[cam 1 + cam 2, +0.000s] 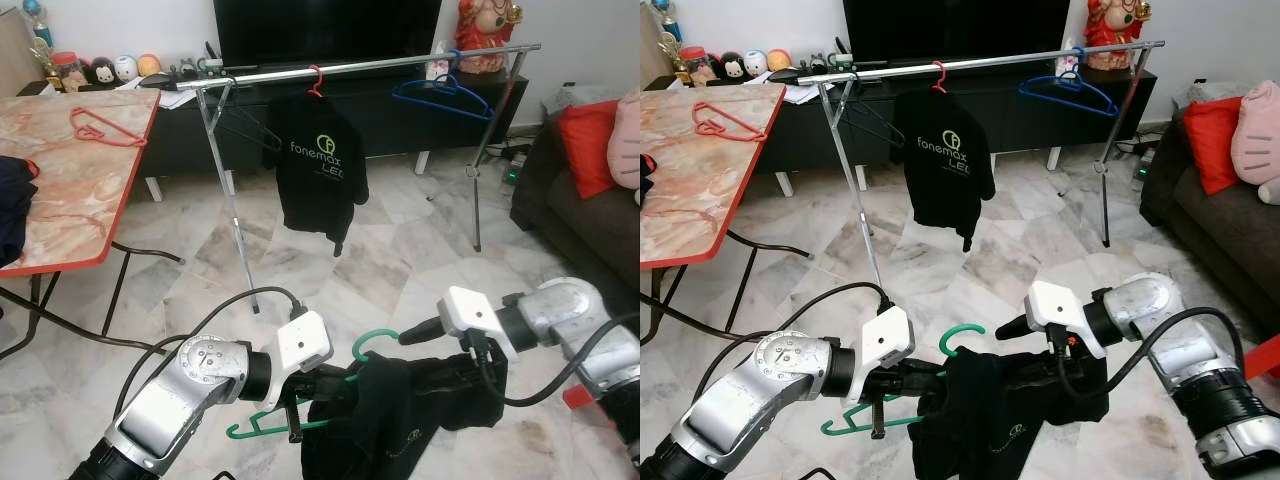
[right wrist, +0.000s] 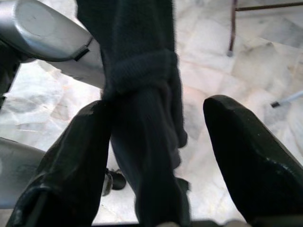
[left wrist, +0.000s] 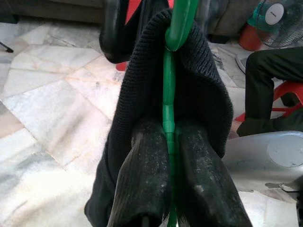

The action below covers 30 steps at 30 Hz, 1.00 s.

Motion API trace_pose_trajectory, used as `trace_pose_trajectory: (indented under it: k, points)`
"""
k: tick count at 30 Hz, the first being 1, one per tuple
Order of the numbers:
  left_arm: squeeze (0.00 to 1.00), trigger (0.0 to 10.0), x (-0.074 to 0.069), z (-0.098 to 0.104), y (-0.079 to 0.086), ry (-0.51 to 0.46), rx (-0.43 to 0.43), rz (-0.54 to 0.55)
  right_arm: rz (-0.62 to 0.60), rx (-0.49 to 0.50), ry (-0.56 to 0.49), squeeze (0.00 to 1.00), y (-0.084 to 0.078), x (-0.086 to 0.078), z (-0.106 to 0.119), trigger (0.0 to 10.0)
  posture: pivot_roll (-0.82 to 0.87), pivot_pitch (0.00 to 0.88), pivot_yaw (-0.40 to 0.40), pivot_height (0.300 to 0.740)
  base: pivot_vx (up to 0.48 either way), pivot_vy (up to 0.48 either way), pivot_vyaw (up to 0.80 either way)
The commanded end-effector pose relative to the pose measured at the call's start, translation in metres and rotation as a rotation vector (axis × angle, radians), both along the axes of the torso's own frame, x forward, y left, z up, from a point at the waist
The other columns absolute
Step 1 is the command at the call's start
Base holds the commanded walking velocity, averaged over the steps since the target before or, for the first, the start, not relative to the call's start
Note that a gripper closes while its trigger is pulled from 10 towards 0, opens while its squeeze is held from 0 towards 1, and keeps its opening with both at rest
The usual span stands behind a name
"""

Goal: Hang hanger

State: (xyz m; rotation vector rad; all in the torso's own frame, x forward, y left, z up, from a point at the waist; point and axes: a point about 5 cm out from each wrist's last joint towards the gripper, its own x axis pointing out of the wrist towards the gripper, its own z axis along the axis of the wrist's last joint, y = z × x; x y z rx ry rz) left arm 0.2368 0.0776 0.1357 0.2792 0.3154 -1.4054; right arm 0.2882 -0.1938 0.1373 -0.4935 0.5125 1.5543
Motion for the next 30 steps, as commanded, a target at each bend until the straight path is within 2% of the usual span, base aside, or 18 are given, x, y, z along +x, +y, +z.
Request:
trace_pose_trajectory:
  k: [1, 6, 7, 8, 9, 10, 11, 30]
  points:
    - [0.00, 10.0, 0.002, 0.012, -0.006, -0.065, -0.021, -0.036, 0.031, -0.003, -0.012, 0.00, 0.005, 0.002, 0.002, 10.0, -0.03, 0.000, -0.044, 0.740, 0.000, 0.000, 0.00]
    - [0.00, 10.0, 0.003, 0.013, -0.007, -0.071, -0.023, -0.036, 0.056, 0.006, 0.007, 0.00, 0.009, 0.000, -0.001, 10.0, -0.03, 0.000, -0.046, 0.740, 0.000, 0.000, 0.00]
    - [0.00, 10.0, 0.003, 0.014, -0.006, -0.073, -0.023, -0.034, 0.061, -0.003, 0.016, 0.00, 0.009, -0.001, -0.002, 5.9, -0.03, 0.000, -0.046, 0.740, 0.000, 0.000, 0.00]
    - [0.00, 10.0, 0.003, 0.014, -0.006, -0.073, -0.023, -0.034, 0.061, -0.003, 0.016, 0.00, 0.009, -0.001, -0.002, 5.9, -0.03, 0.000, -0.046, 0.740, 0.000, 0.000, 0.00]
    - [0.00, 10.0, 0.004, 0.014, -0.006, -0.075, -0.022, -0.033, 0.067, -0.012, 0.025, 0.00, 0.009, -0.001, -0.003, 5.0, -0.03, 0.000, -0.046, 0.740, 0.000, 0.000, 0.00]
    - [0.00, 10.0, 0.004, 0.014, -0.006, -0.075, -0.022, -0.034, 0.070, -0.014, 0.028, 0.00, 0.009, -0.001, -0.004, 5.0, -0.03, 0.000, -0.046, 0.740, 0.000, 0.000, 0.00]
    - [0.00, 10.0, 0.004, 0.014, -0.006, -0.075, -0.022, -0.034, 0.070, -0.012, 0.035, 0.00, 0.008, -0.001, -0.004, 0.0, -0.03, 0.000, -0.046, 0.740, 0.000, 0.000, 0.00]
    - [0.00, 10.0, 0.007, 0.021, -0.007, -0.095, -0.025, -0.037, 0.106, -0.044, 0.053, 0.00, 0.012, -0.004, -0.010, 0.0, -0.02, 0.000, -0.047, 0.740, 0.000, 0.000, 0.00]
